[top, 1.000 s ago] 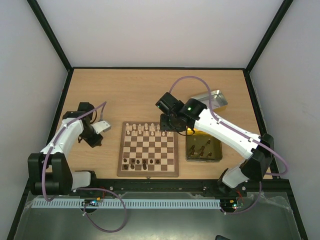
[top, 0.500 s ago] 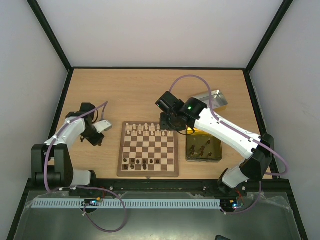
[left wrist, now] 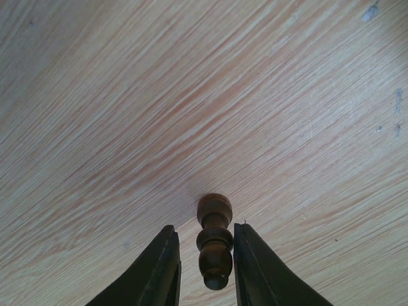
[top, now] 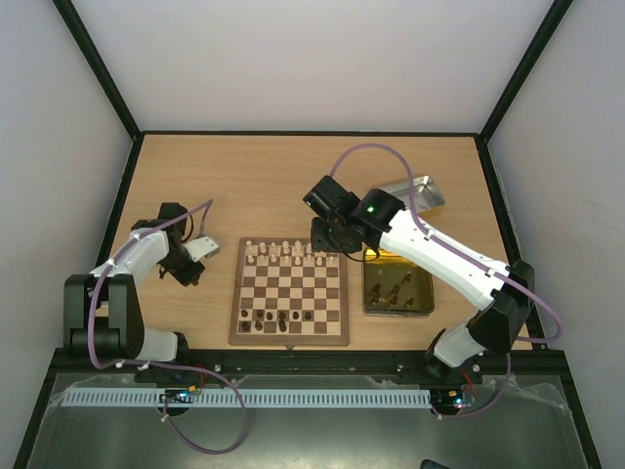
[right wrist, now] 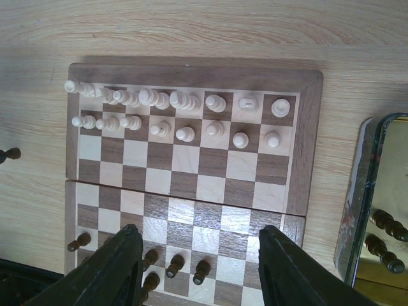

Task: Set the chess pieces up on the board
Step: Pick up the chess piece at the center of the board.

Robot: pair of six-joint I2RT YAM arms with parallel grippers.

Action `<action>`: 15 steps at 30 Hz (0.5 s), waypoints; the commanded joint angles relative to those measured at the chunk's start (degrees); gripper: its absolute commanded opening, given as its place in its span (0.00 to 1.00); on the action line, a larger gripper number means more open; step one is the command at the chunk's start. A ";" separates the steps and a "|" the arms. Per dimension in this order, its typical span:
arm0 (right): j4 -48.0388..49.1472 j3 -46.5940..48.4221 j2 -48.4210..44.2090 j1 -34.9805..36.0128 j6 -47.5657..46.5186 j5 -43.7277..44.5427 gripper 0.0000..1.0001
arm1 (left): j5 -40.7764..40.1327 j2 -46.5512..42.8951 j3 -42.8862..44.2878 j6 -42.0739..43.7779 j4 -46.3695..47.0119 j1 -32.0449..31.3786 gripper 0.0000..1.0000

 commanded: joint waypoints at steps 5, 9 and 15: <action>-1.42 1.94 0.84 -0.32 0.29 2.03 0.48 | -0.50 1.37 -2.12 1.49 1.02 0.44 0.17; -1.30 1.23 0.83 -0.37 0.25 2.21 0.48 | -0.16 1.75 -1.85 1.67 0.94 0.53 0.11; -1.01 0.29 0.59 -0.30 0.16 2.25 0.47 | 0.67 0.95 0.20 2.12 -1.35 0.70 0.02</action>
